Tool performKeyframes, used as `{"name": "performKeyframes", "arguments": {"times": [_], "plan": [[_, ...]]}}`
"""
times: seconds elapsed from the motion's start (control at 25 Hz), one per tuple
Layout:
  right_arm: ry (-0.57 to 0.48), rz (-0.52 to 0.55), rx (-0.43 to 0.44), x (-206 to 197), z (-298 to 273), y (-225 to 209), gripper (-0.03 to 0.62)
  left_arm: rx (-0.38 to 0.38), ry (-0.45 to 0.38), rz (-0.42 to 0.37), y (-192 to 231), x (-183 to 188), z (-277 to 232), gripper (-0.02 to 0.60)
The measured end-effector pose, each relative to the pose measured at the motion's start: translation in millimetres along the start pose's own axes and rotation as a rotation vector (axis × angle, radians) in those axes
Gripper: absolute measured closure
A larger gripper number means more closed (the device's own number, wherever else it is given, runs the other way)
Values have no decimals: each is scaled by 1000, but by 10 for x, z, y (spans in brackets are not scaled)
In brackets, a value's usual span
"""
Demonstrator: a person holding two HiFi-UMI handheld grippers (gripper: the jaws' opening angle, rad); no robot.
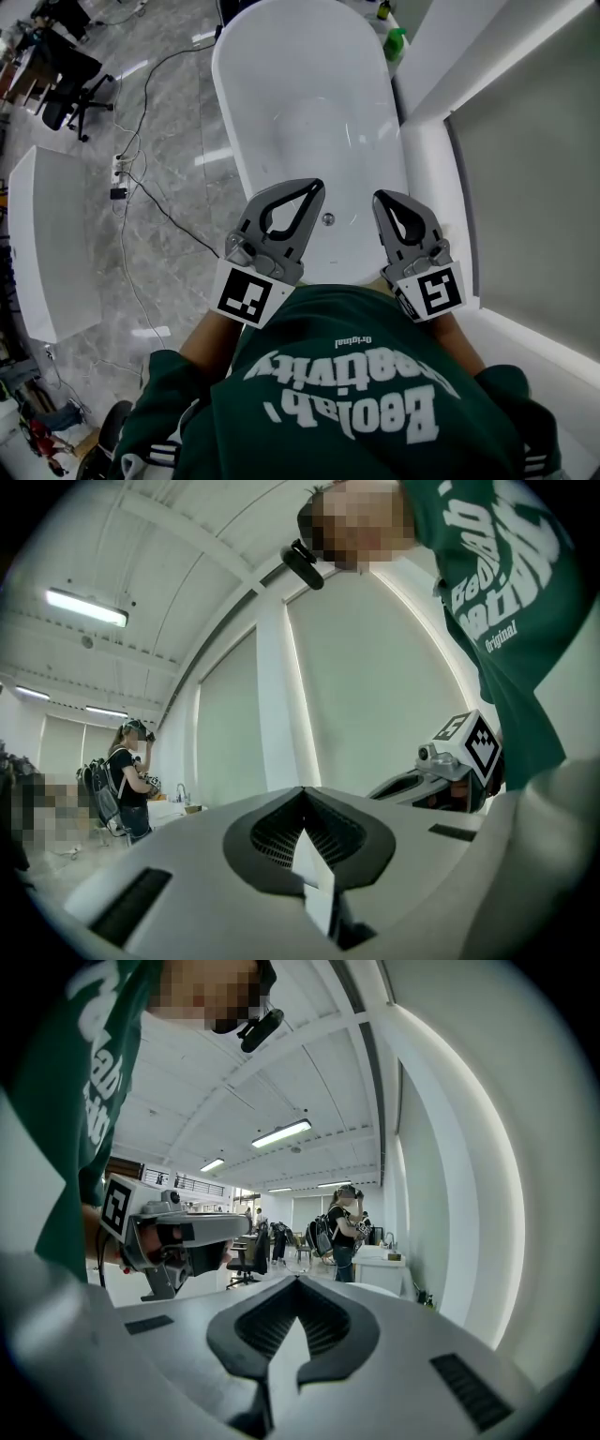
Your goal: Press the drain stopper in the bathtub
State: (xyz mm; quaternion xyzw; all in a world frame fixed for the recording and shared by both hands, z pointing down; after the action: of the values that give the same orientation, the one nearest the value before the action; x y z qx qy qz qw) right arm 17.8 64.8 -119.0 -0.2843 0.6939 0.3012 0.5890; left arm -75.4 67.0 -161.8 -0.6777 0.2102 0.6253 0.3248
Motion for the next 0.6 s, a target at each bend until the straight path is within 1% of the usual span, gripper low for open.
{"name": "performKeyframes", "arguments": {"times": [0.08, 0.28, 0.48, 0.6], "plan": [[0, 12, -5, 0, 15, 17, 580, 4, -2, 13, -3, 1, 20, 572], [-9, 57, 41, 71, 13, 173, 582, 18, 5, 0, 38, 10, 71, 572], [-14, 56, 76, 97, -102, 232, 582, 31, 10, 25, 110, -25, 91, 572], [-25, 64, 86, 116, -148, 253, 582, 35, 14, 19, 133, -62, 133, 572]]}}
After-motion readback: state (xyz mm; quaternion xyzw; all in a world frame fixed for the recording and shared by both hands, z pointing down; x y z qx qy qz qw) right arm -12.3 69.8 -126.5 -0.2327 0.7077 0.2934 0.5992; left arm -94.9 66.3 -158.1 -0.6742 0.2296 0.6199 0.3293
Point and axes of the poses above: the fingertips, and each gripper's own axes: z backward along the fingers, y to its left, x out of its top, the point moved 1 cm from there along z, backward along the fingers, and after that the axes turned 2 degrees about z, right-handed, at the moved point
